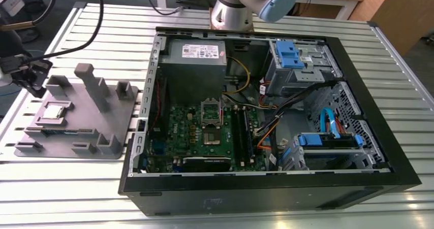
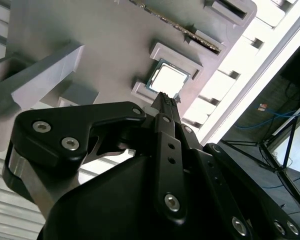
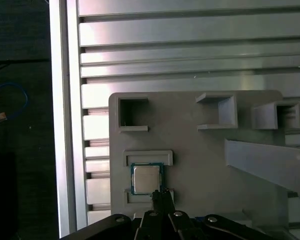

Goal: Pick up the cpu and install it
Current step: 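Reach for the cpu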

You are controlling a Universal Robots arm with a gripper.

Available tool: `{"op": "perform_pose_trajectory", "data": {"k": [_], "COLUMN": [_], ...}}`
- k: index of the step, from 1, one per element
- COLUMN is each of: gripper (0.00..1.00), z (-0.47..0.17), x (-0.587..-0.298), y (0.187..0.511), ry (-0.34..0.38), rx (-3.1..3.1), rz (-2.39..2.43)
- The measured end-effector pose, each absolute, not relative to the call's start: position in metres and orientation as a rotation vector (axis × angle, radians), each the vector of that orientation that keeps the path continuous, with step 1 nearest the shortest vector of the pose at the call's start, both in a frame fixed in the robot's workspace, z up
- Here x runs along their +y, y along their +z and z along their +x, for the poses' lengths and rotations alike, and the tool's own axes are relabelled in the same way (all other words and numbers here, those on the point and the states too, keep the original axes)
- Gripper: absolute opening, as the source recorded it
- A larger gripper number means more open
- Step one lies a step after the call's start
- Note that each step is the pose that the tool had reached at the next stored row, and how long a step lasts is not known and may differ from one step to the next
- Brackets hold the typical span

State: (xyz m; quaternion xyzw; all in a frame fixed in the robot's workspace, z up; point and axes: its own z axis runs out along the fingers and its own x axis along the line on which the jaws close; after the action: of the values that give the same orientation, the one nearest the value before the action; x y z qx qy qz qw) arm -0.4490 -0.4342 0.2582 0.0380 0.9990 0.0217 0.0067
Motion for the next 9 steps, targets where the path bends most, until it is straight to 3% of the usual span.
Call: {"op": "perform_pose_trajectory", "data": {"k": [9], "gripper": [0.11], "z": [-0.4499], "x": [-0.4351], "y": [0.2499], "ry": [0.068], "rx": [3.126], "rz": [0.119]}}
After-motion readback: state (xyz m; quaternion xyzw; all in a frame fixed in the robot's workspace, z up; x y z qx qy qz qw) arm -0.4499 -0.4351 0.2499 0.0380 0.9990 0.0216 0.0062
